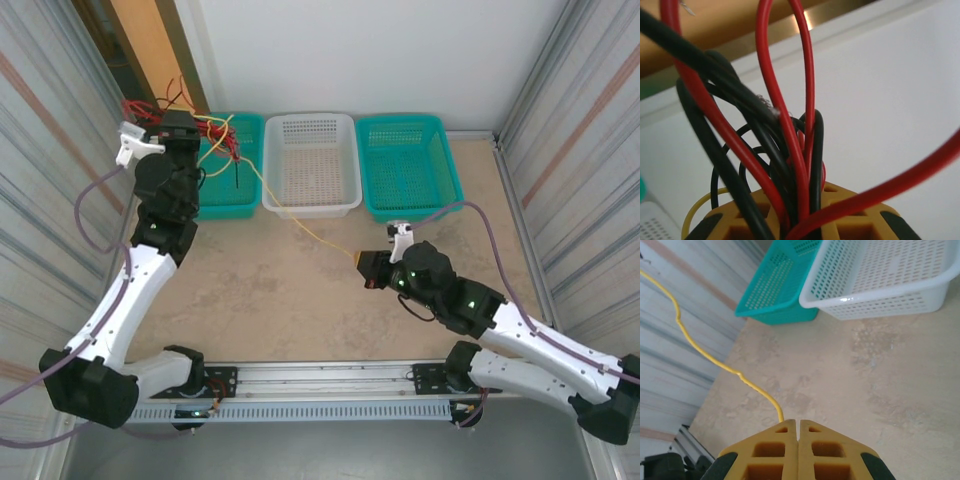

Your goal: Untangle the cables

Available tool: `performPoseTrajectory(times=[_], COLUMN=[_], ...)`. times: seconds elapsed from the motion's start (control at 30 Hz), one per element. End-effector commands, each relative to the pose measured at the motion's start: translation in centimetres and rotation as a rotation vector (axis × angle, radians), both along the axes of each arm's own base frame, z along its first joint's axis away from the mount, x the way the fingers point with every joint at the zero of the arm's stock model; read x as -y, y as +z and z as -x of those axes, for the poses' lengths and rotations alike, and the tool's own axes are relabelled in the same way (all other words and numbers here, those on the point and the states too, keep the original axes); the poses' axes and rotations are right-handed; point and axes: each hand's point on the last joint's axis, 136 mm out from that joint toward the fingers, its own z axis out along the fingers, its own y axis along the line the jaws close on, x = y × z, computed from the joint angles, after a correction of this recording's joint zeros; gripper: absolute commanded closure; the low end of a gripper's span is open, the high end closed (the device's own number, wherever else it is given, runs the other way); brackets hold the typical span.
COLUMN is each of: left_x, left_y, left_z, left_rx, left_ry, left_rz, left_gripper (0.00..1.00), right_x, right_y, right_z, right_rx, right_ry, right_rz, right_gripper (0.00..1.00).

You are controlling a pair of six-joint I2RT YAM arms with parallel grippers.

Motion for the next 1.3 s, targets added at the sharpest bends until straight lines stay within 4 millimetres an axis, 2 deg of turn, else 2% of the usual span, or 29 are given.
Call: performPoseTrajectory(times=[0.0, 0.07, 0.13, 0.2, 0.27, 0.33, 0.4, 0.47, 0.53, 0.6, 0.7, 0.87, 1.0, 1.17, 1.27], left_x=[-3.9, -4.4, -3.9, -3.4, -3.5, -3.7, -4.0, -4.2, -4.5, -4.3, -3.9, -3.7, -4.5, -5.8, -5.6], left_y=[-0.6, -2.1, -2.8, -4.8, -7.1, -9.1, -11.4, -13.4, -15.3, -17.1, -18.7, -21.4, -24.1, -26.8, -28.1], left_z=[1.5, 1.6, 0.6, -0.2, 0.1, 0.9, 1.9, 3.1, 4.2, 5.1, 6.3, 8.2, 9.6, 11.2, 11.6], left_rx=[-0.094, -0.19, -0.206, -0.272, -0.344, -0.372, -0.407, -0.443, -0.467, -0.495, -0.518, -0.553, -0.608, -0.689, -0.706], left_ry=[0.244, 0.296, 0.292, 0.272, 0.288, 0.287, 0.278, 0.269, 0.257, 0.231, 0.205, 0.163, 0.177, 0.217, 0.18], left_rz=[0.083, 0.046, -0.06, -0.139, -0.195, -0.223, -0.247, -0.262, -0.262, -0.269, -0.296, -0.331, -0.356, -0.365, -0.351], left_gripper=[1.0, 1.0, 1.0, 1.0, 1.0, 1.0, 1.0, 1.0, 1.0, 1.0, 1.0, 1.0, 1.0, 1.0, 1.0], right_x=[-0.7, -2.6, -4.4, -5.3, -4.6, -2.3, 1.3, 5.2, 8.3, 11.3, 14.1, 15.3, 17.5, 20.4, 20.9], right_y=[-3.6, -2.3, 0.2, 4.1, 8.5, 13.2, 17.9, 21.3, 23.9, 25.6, 27.2, 28.2, 28.6, 27.2, 26.0], right_z=[1.1, 1.8, 3.1, 4.8, 5.8, 5.8, 4.8, 3.3, 2.2, 1.1, -0.1, -2.0, -3.7, -6.8, -8.4], right_rx=[-0.039, -0.005, 0.072, 0.177, 0.261, 0.337, 0.418, 0.446, 0.473, 0.497, 0.508, 0.489, 0.479, 0.356, 0.288], right_ry=[0.049, 0.106, 0.167, 0.204, 0.21, 0.163, 0.047, -0.1, -0.203, -0.326, -0.451, -0.535, -0.649, -0.742, -0.72], right_rz=[0.192, 0.191, 0.201, 0.193, 0.121, 0.032, -0.023, -0.021, -0.013, 0.006, 0.04, 0.095, 0.136, 0.097, 0.036], right_gripper=[1.0, 1.0, 1.0, 1.0, 1.0, 1.0, 1.0, 1.0, 1.0, 1.0, 1.0, 1.0, 1.0, 1.0, 1.0])
